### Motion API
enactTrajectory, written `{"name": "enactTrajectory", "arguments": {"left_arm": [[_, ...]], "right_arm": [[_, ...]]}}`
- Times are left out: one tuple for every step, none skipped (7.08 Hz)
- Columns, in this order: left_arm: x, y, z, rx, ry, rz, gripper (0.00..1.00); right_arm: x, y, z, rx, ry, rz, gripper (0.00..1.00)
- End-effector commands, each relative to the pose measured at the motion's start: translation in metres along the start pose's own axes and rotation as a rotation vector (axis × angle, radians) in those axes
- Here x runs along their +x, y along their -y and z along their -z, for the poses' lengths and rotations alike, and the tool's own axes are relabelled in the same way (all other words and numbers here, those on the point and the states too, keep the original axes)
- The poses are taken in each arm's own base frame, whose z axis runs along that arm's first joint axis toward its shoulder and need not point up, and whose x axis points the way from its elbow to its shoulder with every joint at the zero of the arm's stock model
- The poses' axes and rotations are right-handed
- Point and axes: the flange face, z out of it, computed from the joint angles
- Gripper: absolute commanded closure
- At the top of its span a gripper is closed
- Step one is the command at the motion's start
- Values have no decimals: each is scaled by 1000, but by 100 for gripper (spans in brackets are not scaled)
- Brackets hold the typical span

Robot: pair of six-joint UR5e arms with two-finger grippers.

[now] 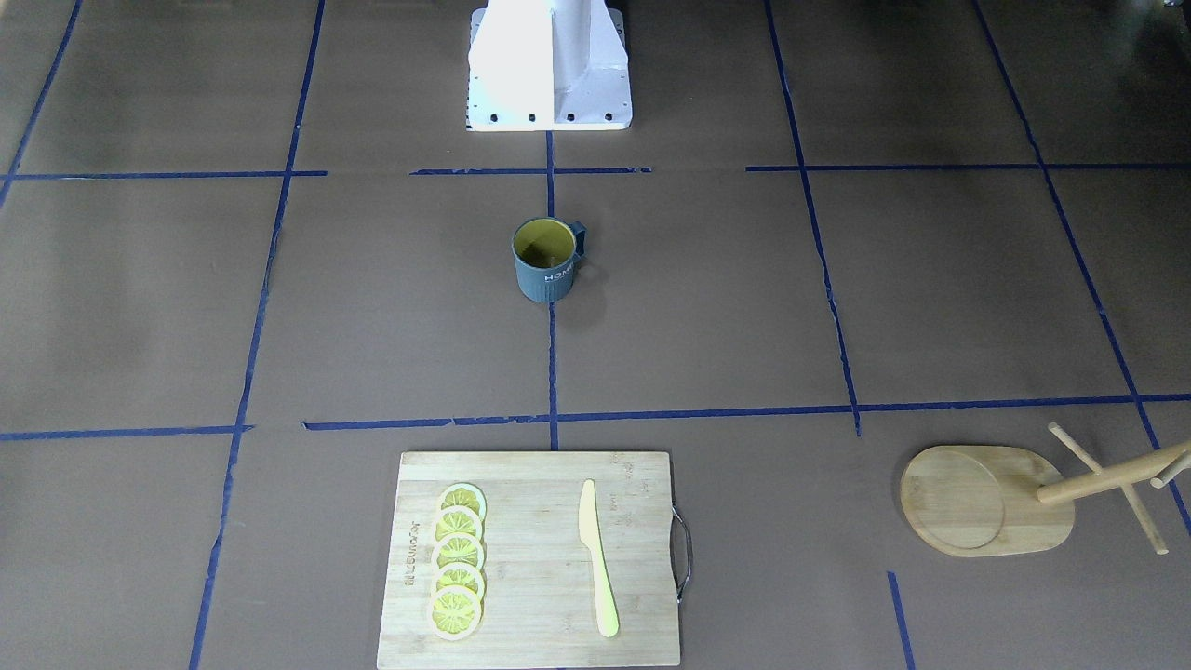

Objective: Hang cup on storage rack
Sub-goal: 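Raise the right gripper off the mug and withdraw the right arm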

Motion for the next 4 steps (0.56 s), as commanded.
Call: {"name": "enactTrajectory", "arguments": {"left_arm": [[24,12,19,107,0,-121,0],[48,22,14,152,-9,-239,0],[73,29,16,236,-26,-371,0],[111,30,-4,235,-109,-381,0]], "right_arm": [[23,-26,-6,17,25,-16,0],[21,-24,-4,23,31,-10,0],[15,-23,0,31,55,-1,0],[15,-23,-1,29,63,-5,0]]}}
